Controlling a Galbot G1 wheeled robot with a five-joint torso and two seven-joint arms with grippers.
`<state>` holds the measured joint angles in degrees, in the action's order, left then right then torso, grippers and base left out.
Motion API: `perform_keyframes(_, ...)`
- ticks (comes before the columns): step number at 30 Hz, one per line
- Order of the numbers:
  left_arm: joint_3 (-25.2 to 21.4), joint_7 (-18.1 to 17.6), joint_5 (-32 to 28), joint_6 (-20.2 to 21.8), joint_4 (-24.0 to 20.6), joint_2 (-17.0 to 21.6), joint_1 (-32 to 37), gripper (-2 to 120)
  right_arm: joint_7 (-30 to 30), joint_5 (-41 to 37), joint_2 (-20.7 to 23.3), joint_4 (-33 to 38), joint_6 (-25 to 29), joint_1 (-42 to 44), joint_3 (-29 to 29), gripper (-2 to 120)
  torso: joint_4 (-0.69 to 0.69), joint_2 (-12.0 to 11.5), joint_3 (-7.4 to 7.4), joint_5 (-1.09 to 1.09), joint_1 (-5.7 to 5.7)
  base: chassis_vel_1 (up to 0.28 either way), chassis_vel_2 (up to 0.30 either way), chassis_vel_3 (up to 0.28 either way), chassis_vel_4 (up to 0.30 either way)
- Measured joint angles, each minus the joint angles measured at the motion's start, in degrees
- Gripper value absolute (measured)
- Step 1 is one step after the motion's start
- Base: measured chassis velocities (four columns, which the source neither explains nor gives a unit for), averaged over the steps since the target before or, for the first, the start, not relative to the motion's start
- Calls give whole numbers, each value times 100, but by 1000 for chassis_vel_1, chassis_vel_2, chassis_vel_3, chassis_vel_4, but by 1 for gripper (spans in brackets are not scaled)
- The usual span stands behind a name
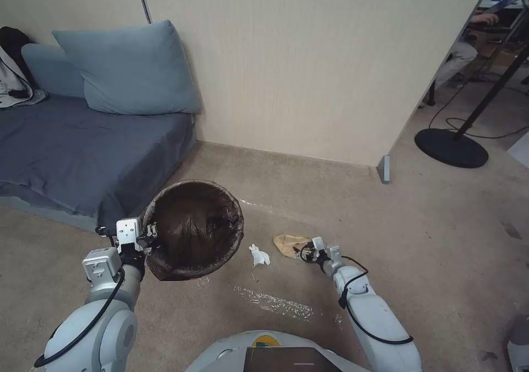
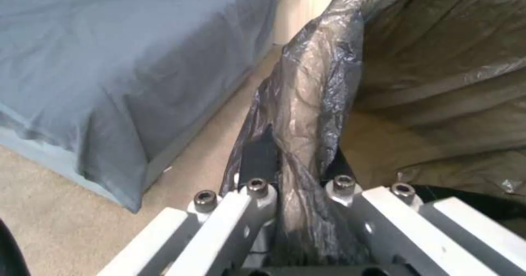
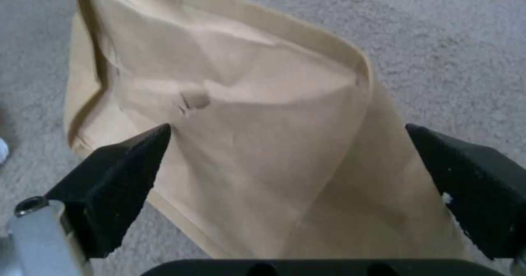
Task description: Pick up the trash bin, then pick up the garbage from the floor and place it into the trash bin.
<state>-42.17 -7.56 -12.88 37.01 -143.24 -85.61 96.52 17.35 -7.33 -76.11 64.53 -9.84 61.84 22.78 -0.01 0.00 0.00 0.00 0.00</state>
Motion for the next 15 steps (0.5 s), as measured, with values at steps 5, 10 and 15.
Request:
perform_keyframes(5,11,0,0,1,0,-1,-24,4,23,1,0,-55,38,-22,-1,100,0,0,0,0,0,0,0,0,0)
perform_keyframes(10,11,2,-4,4,0,7,-44,4,84,21,-28,-96,48,-34,-1,100,0,0,0,0,0,0,0,0,0)
perform_keyframes(15,11,2,-14,11,0,20,-74,4,126,40,-57,-113,48,-39,-2,88,0,0,0,0,0,0,0,0,0)
